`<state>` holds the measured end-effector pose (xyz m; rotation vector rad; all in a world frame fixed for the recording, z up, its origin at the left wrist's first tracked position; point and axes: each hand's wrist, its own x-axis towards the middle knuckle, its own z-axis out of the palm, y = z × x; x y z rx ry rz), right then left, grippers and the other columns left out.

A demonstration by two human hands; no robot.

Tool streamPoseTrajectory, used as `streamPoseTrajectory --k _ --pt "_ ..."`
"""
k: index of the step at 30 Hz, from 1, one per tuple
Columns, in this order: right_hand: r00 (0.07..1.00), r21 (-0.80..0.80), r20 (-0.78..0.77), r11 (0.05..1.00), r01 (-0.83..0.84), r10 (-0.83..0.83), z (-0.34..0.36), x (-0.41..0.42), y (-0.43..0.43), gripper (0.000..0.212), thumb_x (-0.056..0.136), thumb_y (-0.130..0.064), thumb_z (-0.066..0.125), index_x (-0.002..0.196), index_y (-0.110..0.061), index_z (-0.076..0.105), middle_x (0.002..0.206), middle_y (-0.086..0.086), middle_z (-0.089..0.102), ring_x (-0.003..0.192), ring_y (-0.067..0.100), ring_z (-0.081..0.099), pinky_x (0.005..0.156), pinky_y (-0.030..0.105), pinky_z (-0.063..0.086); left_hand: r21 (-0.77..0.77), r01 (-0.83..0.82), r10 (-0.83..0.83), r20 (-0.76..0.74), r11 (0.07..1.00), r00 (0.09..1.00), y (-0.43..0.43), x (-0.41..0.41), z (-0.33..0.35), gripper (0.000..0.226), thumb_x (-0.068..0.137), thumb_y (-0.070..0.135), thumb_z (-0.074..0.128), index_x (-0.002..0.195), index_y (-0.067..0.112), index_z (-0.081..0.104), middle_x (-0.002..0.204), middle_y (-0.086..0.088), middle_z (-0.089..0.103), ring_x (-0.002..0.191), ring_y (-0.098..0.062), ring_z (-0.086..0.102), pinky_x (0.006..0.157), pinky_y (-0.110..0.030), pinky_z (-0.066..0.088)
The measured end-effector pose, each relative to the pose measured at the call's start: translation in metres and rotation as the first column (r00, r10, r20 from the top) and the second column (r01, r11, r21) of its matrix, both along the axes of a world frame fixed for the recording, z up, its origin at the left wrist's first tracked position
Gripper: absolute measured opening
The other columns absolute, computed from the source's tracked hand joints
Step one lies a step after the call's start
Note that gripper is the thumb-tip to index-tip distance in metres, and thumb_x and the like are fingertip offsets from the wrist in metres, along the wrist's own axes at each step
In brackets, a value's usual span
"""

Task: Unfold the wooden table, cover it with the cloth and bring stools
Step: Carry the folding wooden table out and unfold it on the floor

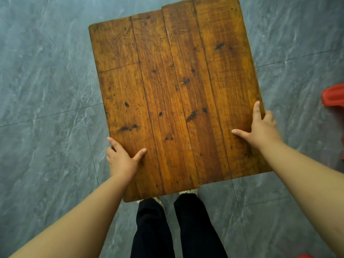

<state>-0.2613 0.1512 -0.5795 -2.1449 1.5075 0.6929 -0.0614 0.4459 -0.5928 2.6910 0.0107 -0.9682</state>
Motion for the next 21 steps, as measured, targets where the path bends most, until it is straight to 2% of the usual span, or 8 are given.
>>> streamPoseTrajectory --k 13,17,19,21 --pt "1.000 0.022 -0.016 1.000 0.013 -0.013 0.002 0.004 0.019 0.107 0.079 -0.055 0.061 0.148 -0.024 -0.014 0.150 0.020 0.010 0.134 0.038 0.021 0.104 0.049 0.031 0.020 0.127 -0.128 0.051 0.992 0.990 0.016 0.021 -0.005 0.118 0.074 0.060 0.062 0.145 0.012 -0.019 0.150 -0.017 0.014 0.138 -0.034 0.014 0.111 -0.051 0.024" --pt "0.996 0.035 0.007 0.995 0.091 -0.091 0.003 0.010 0.023 0.110 0.073 -0.068 0.055 0.148 -0.023 -0.014 0.151 0.018 0.006 0.137 0.038 0.015 0.108 0.052 0.025 0.056 0.151 -0.154 0.053 0.987 0.987 0.017 0.021 -0.005 0.118 0.074 0.064 0.059 0.145 0.010 -0.019 0.150 -0.017 0.012 0.139 -0.034 0.014 0.110 -0.051 0.024" --pt "0.997 -0.085 0.051 0.995 -0.049 0.053 0.004 0.016 0.040 0.111 0.070 -0.078 0.042 0.148 -0.021 -0.011 0.154 0.019 -0.001 0.141 0.038 0.005 0.112 0.052 0.015 0.065 0.221 -0.229 0.164 0.973 0.960 0.019 0.016 -0.002 0.116 0.075 0.064 0.058 0.146 0.011 -0.015 0.152 -0.016 0.008 0.139 -0.034 0.012 0.112 -0.050 0.019" --pt "0.950 -0.178 0.112 0.946 -0.271 0.293 0.001 0.024 0.065 0.112 0.066 -0.083 0.035 0.149 -0.023 -0.011 0.156 0.017 -0.008 0.143 0.035 -0.003 0.113 0.052 0.009 0.053 0.415 -0.410 0.315 0.908 0.856 0.019 0.007 0.001 0.110 0.076 0.064 0.057 0.147 0.017 -0.013 0.155 -0.013 0.001 0.142 -0.032 0.004 0.113 -0.047 0.008"
